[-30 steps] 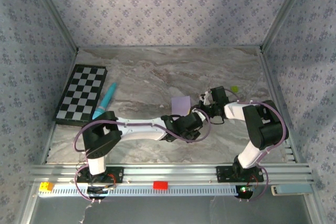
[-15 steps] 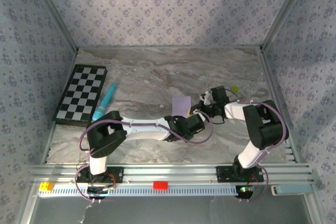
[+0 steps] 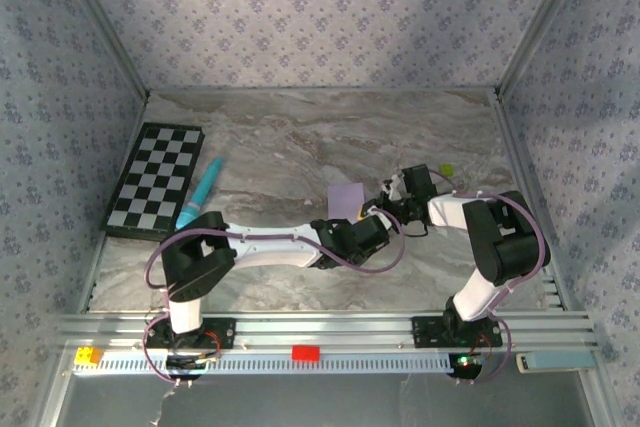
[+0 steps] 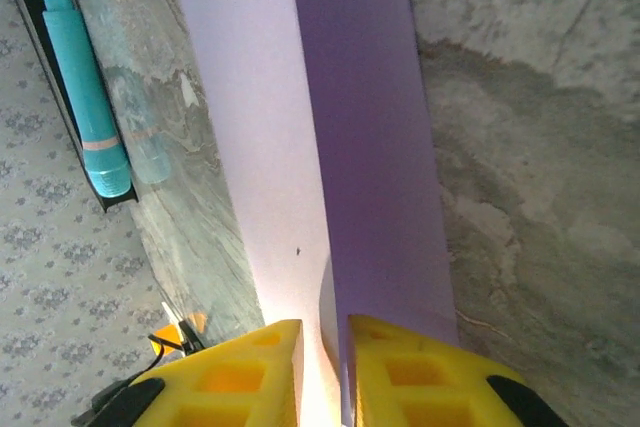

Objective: Fold a paper plane with a square sheet of paper (pick it up from the middle)
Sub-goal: Fold the triangle a second time at the center of the table.

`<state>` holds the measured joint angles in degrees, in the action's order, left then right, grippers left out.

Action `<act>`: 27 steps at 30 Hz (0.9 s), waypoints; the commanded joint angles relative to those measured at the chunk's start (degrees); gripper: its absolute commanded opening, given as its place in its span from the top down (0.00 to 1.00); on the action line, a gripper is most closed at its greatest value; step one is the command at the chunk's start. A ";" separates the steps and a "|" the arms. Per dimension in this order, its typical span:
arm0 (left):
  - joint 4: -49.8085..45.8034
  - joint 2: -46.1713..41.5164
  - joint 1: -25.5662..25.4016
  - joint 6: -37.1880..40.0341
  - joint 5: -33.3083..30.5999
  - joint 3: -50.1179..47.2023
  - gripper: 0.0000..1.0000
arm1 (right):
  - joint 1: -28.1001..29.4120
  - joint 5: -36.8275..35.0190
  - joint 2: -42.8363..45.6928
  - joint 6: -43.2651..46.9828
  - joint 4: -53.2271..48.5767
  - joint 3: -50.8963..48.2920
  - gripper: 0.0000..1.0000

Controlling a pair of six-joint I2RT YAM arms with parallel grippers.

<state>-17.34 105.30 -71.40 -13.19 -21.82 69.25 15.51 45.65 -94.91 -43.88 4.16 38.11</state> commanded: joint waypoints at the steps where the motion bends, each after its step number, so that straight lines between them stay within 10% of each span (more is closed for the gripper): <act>1: 2.06 -3.92 1.83 -2.10 4.51 -1.83 1.00 | -0.97 -3.89 3.17 1.71 -5.09 0.64 0.73; 11: 10.66 -7.30 11.55 -10.54 29.68 -7.94 1.00 | -5.17 -12.59 15.22 2.47 -12.32 -3.03 0.48; 27: 16.86 -8.88 18.75 -16.21 39.10 -13.79 1.00 | 7.78 -16.58 22.25 -1.84 -8.50 -10.24 0.89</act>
<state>-2.72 99.22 -52.58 -28.45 15.27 55.70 21.80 29.93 -71.55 -43.83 -5.37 28.91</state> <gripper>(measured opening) 0.046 0.116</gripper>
